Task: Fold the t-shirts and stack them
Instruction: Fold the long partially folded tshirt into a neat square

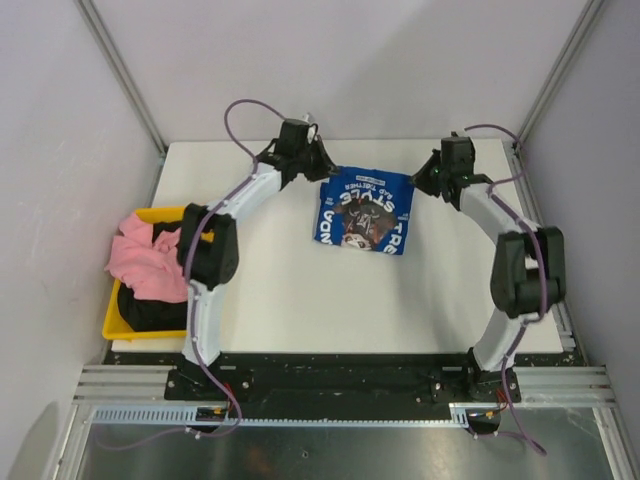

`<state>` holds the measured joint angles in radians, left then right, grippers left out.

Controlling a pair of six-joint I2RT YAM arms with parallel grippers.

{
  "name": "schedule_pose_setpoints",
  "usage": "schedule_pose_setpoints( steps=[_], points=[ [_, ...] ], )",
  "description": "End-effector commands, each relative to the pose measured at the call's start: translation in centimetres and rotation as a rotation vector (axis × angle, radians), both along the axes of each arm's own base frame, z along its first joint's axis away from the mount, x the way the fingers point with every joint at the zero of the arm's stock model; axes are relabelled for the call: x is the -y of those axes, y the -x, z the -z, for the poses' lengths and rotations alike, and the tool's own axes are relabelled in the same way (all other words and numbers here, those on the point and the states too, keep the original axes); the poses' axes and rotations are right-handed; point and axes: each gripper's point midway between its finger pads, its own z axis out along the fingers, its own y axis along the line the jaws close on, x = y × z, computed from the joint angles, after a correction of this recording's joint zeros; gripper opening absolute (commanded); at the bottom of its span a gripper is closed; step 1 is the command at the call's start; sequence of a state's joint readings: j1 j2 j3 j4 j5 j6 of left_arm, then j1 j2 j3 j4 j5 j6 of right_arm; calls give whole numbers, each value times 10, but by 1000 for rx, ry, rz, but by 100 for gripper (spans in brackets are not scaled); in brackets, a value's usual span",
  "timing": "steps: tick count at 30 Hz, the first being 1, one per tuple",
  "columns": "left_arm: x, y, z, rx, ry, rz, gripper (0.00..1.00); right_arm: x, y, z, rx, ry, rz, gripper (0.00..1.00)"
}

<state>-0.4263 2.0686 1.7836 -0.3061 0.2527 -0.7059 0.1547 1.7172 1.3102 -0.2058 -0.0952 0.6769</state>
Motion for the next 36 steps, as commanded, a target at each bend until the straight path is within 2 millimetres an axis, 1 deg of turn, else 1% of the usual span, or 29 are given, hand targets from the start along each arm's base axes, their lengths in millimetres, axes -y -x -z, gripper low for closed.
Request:
schedule_pose_setpoints(
  steps=[1,3,5,7,9,12,15,18,20,25,27,29,30,31,32,34,35,36],
  points=[
    [15,-59,23,36,24,18,0,7,-70,7,82,-7,17,0],
    [17,-77,38,22,46,4,0,7,-90,29,39,-2,11,0],
    [16,-91,47,18,63,-10,0,6,-106,45,10,2,-1,0],
    [17,-97,52,19,72,-11,0,5,-119,52,5,1,-12,0],
    [16,-99,50,33,72,-9,0,6,-127,56,2,12,-15,0],
    [13,-98,35,70,64,-11,0,9,-131,57,6,21,-10,0],
    [7,-93,18,100,53,-21,0,11,-130,51,24,12,-2,0],
    [-3,-83,5,121,32,-44,0,9,-128,49,34,5,0,0],
    [-14,-79,2,129,8,-77,0,3,-127,49,37,2,-9,0],
    [-42,-74,16,101,-45,-157,0,-9,-130,49,55,-14,-20,0],
    [-51,-76,28,83,-63,-180,0,-12,-135,49,59,-21,-22,0],
    [-61,-81,45,61,-85,-210,0,-16,-142,54,56,-20,-29,1],
    [-67,-84,54,50,-98,-227,0,-17,-146,56,53,-19,-34,4],
    [-75,-88,64,37,-112,-248,0,-18,-149,59,45,-15,-38,10],
    [-81,-91,71,28,-122,-266,0,-19,-151,61,36,-12,-46,18],
    [-95,-97,87,6,-134,-302,0,-22,-154,59,30,1,-64,33],
    [-100,-101,92,-4,-133,-314,2,-23,-154,56,31,9,-73,40],
    [-105,-104,97,-14,-127,-321,7,-23,-153,53,35,19,-79,46]
  ],
)
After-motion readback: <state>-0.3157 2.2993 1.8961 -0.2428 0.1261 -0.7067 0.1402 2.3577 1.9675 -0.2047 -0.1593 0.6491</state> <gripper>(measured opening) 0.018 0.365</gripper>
